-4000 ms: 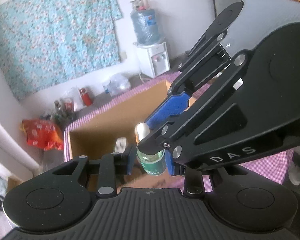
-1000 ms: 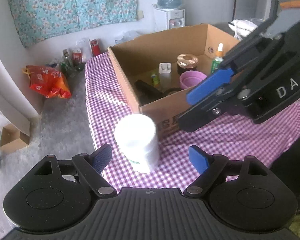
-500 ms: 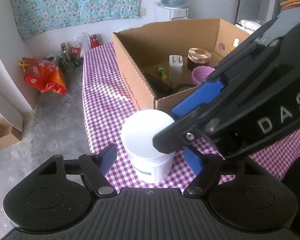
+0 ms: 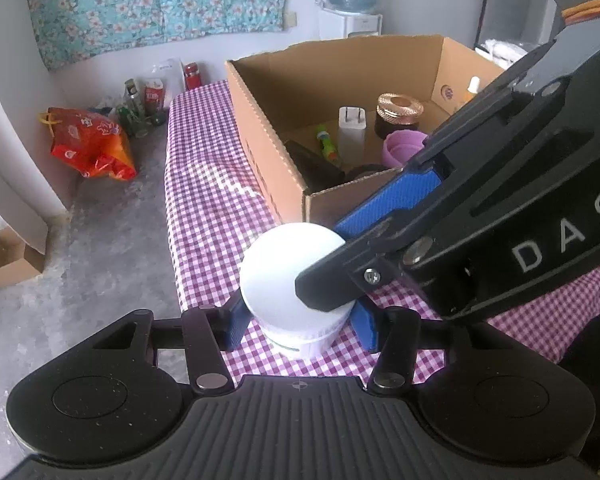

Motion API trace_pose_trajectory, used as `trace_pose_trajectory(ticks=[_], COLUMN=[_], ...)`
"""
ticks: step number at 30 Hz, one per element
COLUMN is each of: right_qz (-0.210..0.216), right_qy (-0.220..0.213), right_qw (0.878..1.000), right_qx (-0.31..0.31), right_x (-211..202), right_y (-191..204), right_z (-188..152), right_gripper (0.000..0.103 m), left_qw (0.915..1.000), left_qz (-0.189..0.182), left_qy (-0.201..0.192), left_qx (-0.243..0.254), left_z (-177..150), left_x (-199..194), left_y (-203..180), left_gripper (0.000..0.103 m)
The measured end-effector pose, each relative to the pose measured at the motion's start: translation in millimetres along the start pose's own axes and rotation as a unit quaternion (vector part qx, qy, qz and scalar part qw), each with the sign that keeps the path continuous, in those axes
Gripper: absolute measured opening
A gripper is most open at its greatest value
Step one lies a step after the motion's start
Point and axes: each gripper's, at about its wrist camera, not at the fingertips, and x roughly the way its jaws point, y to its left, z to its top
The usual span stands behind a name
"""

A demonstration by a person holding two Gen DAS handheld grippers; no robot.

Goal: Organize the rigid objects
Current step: 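Lift the white jar with the right tool and carry it over the box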

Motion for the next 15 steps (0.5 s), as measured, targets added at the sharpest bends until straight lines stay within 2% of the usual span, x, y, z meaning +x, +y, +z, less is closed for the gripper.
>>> trace_pose_trajectory(ticks=[8, 15], right_qz=[0.02, 0.035], right_qy=[-0.02, -0.074], right_qw=[1.0, 0.997], right_qx=[-0.002, -0.015], right_x=[-28, -85], right_y=[11, 17], right_z=[-8, -6], right_gripper=[0.035, 0.036], left_qw=[0.9996, 0.9973], left_qz=[0.028, 0.054], left_qy=[-0.007, -0.039], left_qx=[0.006, 0.031], left_z=[8, 45], left_x=[-38, -76], left_y=[-17, -42], left_gripper=[0.053, 0.053])
